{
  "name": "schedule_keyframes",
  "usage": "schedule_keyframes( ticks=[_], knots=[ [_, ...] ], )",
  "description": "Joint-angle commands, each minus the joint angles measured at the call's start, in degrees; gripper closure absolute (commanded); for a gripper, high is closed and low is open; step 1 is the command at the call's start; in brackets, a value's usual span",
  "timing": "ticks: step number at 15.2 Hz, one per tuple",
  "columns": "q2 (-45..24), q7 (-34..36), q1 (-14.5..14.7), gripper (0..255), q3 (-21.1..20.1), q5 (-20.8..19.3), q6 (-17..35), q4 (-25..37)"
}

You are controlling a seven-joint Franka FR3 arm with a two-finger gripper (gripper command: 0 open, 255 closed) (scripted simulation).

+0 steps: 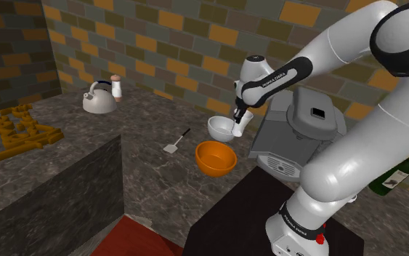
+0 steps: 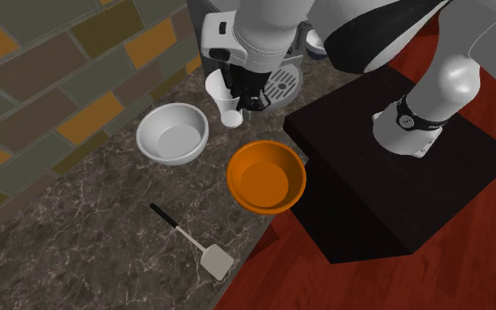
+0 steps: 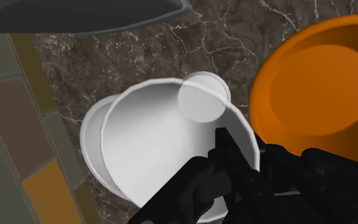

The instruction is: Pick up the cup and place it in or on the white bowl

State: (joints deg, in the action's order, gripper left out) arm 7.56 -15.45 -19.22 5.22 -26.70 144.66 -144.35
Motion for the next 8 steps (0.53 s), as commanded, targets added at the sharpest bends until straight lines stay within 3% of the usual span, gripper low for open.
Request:
schedule_keyframes(
  ticks=[1,8],
  knots=[
    [0.8,-0.6,0.1,255,0.0,0.6,-1.1,0.3],
    [-11.2,-7.0,-0.4,255,1.1,5.3,-5.2,17.6]
  ],
)
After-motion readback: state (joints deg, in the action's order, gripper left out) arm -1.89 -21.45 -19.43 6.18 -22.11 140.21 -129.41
